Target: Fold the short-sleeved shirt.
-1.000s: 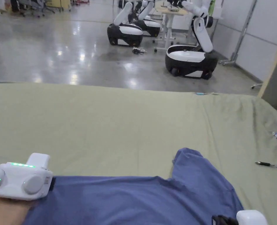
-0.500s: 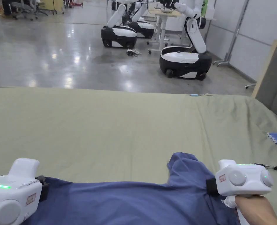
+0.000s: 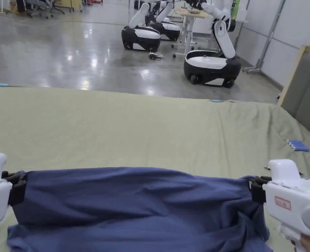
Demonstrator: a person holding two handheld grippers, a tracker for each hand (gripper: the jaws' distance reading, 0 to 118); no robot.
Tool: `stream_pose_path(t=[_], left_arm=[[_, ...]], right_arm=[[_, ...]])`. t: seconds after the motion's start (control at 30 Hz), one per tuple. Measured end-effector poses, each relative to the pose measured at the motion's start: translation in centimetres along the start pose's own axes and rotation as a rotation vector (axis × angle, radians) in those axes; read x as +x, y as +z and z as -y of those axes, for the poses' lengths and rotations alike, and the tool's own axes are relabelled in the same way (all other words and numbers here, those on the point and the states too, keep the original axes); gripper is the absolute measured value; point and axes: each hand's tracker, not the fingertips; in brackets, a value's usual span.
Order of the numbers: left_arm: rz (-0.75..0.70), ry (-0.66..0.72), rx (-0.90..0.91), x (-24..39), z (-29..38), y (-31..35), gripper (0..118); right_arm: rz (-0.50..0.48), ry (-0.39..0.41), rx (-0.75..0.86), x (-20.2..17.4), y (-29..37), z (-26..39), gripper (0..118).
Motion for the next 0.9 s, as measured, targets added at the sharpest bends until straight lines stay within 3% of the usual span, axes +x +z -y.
stream_pose_path(t=[0.13, 0.37, 0.43, 0.47, 0.5, 0.53, 0.57, 0.6, 0.63, 0.77, 0.83, 0.87, 0.9], left_arm=[[-0.021, -0.002, -0.142, -0.5, 6.2, 2.0, 12], [-0.005, 0.093, -0.283, -1.3, 12.4, 1.4, 12], [-0.024, 0.088, -0.257, -0.5, 11.9, 2.0, 13], [-0.042, 0.084, -0.233, -0.2, 11.6, 2.4, 24], [-0.052, 0.093, -0.179, 0.2, 11.2, 3.3, 40], [-0.066, 0.106, -0.114, 0.6, 10.8, 4.4, 55], [-0.066, 0.110, -0.067, 0.8, 10.6, 5.1, 62], [-0.057, 0.105, 0.005, 1.5, 10.3, 6.1, 62], [-0.045, 0.097, 0.062, 2.3, 10.1, 6.9, 62], [-0.010, 0.061, 0.207, 6.3, 9.6, 8.0, 62], [-0.008, -0.004, 0.232, 8.5, 10.0, 7.4, 58], [-0.006, -0.024, 0.236, 9.4, 10.2, 7.2, 40], [-0.005, -0.025, 0.229, 10.1, 10.5, 6.9, 11]], right_arm=[[0.018, 0.043, -0.077, -0.9, 2.5, 6.6, 2], [0.045, -0.128, -0.192, 0.4, 2.0, 14.4, 2], [0.043, -0.115, -0.166, 0.2, 2.4, 14.0, 2], [0.064, -0.092, -0.137, -0.1, 2.9, 13.4, 11], [0.084, -0.064, -0.114, -0.5, 3.6, 12.7, 35], [0.106, -0.039, -0.086, -1.1, 4.5, 12.0, 69], [0.095, -0.033, -0.039, -1.6, 5.5, 11.6, 111], [0.076, -0.031, 0.019, -2.4, 6.8, 10.9, 118], [0.065, -0.036, 0.109, -3.4, 8.3, 10.2, 117], [-0.008, -0.027, 0.204, -8.1, 9.8, 8.7, 118], [-0.024, -0.011, 0.270, -10.9, 9.7, 9.0, 111], [-0.047, -0.009, 0.288, -11.9, 9.3, 9.3, 85], [-0.062, -0.013, 0.300, -13.1, 9.1, 9.6, 44]])
